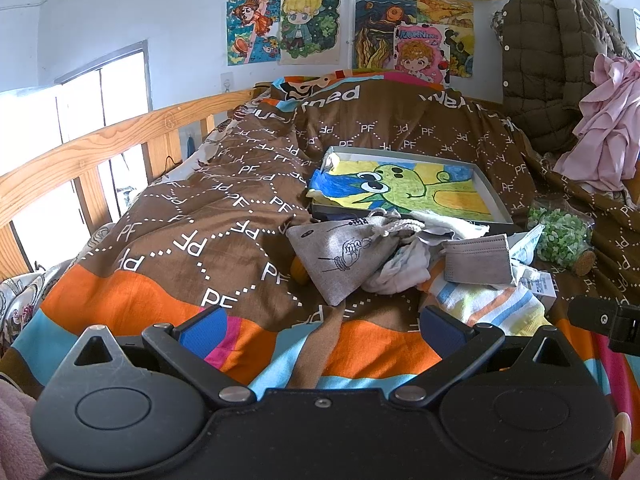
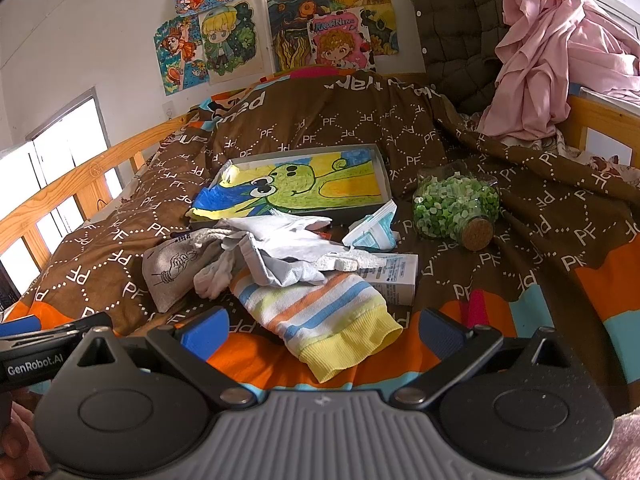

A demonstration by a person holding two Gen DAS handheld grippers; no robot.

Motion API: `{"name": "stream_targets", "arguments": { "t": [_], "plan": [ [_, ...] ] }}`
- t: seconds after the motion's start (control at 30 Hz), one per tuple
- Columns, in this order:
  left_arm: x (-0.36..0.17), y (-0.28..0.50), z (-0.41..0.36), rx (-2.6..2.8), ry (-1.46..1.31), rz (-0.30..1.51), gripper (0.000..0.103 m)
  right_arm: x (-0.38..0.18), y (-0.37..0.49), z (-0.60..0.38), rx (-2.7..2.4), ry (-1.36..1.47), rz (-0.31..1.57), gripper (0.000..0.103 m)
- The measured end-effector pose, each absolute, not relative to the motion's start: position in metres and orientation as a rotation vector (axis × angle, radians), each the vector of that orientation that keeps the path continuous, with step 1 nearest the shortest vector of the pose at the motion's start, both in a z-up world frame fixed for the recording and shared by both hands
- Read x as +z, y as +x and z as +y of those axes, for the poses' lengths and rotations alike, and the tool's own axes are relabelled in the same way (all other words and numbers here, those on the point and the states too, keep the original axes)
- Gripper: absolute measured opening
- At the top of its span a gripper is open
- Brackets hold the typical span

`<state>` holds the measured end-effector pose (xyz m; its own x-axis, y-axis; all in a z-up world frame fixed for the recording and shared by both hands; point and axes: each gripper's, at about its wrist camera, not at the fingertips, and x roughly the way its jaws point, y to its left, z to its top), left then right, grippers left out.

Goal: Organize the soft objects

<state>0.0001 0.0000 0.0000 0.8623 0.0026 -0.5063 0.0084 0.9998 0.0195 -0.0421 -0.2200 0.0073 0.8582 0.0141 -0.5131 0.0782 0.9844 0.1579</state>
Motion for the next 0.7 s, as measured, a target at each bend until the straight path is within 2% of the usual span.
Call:
{"name": "stream_targets", "arguments": {
  "t": [0.7],
  "plan": [
    [0.0000, 0.0001, 0.0000, -0.004, 0.021, 0.531, 0.102, 0.0070, -0.0407, -0.2220, -0.033, 0.180, 0.542, 0.103]
  ]
}}
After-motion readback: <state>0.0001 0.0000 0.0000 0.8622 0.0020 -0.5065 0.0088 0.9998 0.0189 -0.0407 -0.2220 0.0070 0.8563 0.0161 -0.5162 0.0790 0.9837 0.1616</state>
